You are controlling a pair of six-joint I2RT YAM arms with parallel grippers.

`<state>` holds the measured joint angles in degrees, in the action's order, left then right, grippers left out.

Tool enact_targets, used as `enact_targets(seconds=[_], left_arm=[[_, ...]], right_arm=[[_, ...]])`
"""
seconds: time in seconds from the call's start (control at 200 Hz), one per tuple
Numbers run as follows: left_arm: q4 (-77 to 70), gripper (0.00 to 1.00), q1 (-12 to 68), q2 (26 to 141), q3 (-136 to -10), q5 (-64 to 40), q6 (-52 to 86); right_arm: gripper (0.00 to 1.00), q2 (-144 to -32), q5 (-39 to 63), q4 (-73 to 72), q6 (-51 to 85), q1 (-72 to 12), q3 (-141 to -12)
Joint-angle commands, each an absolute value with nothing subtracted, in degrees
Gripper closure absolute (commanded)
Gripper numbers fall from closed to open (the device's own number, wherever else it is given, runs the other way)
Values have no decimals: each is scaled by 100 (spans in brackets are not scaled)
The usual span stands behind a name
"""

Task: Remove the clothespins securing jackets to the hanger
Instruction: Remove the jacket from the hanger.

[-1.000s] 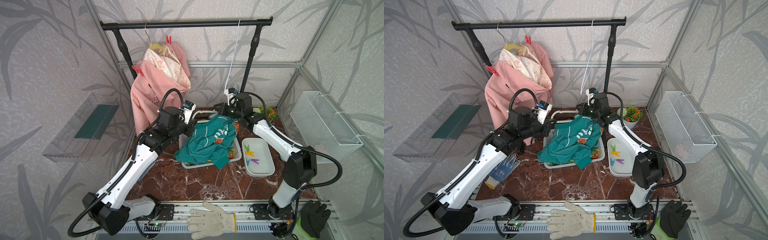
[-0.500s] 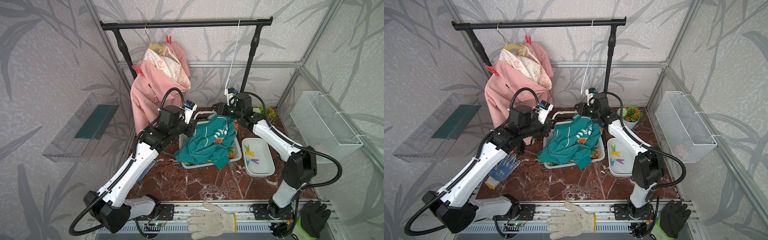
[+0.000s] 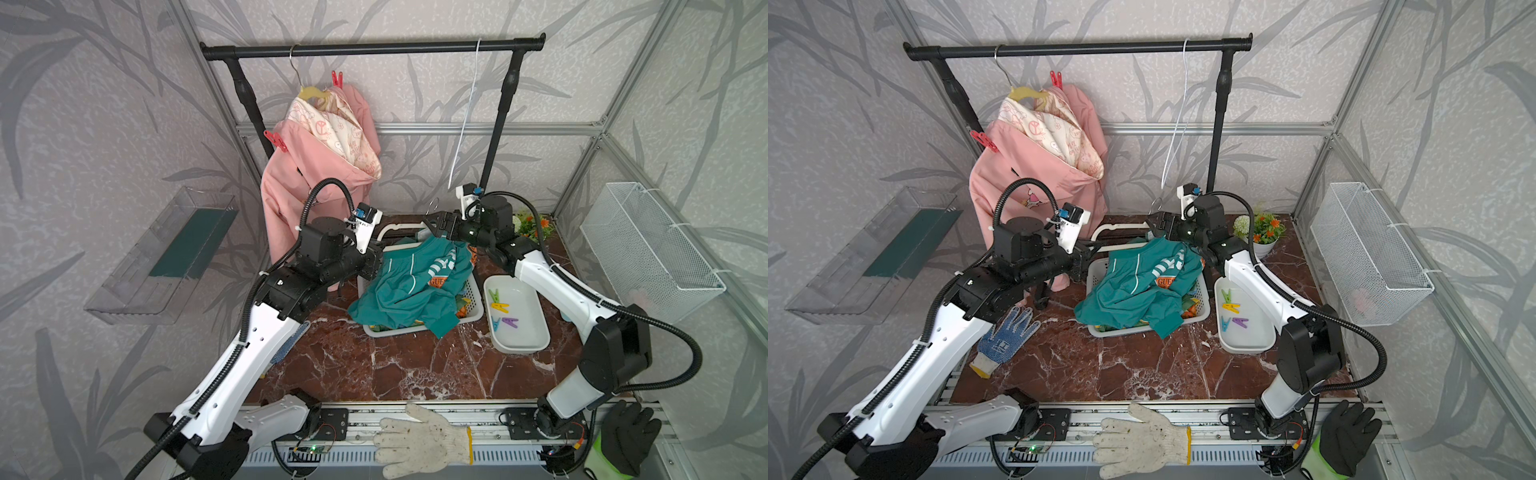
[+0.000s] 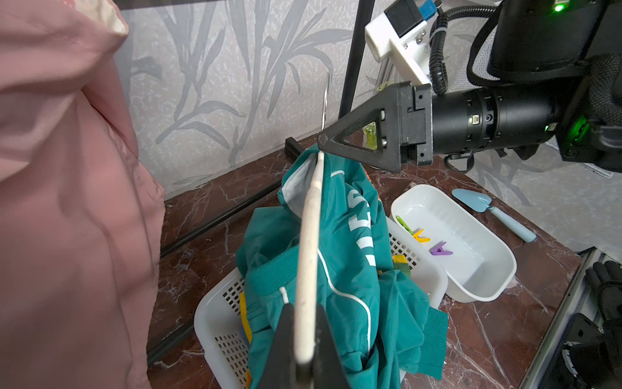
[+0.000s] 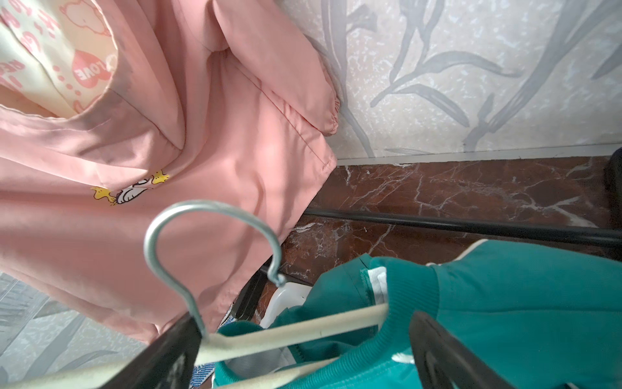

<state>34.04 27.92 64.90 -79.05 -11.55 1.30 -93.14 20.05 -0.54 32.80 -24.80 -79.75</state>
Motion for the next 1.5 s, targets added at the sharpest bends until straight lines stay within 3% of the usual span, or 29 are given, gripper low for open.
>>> enact_targets(seconds=[0.0,0.15,0.365,0.65,0.99,1.495], left_arm=[[3642,100,2742,6160,-8194,-654,254],[3669,100,2747,6012,-8302,-528,290],[3577,100,2742,6193,-8416,-720,410],[3307,100,2742,6421,-8437,-621,485],[3199,100,2747,6249,-8969,-152,264],[4165,100,2759,6017,-9609,-1113,287]], right_arm=[[4,-9231,1475,35,3234,-2210,-7780],[2,-9193,1657,-123,3162,-2153,-7675],[1,-9283,2744,-878,3118,-2162,-7616],[1,-9318,3073,-1069,3161,-2218,-7841],[1,-9185,2401,-233,2499,-2191,-7816],[1,-9404,2141,-202,2626,-1925,-7412]])
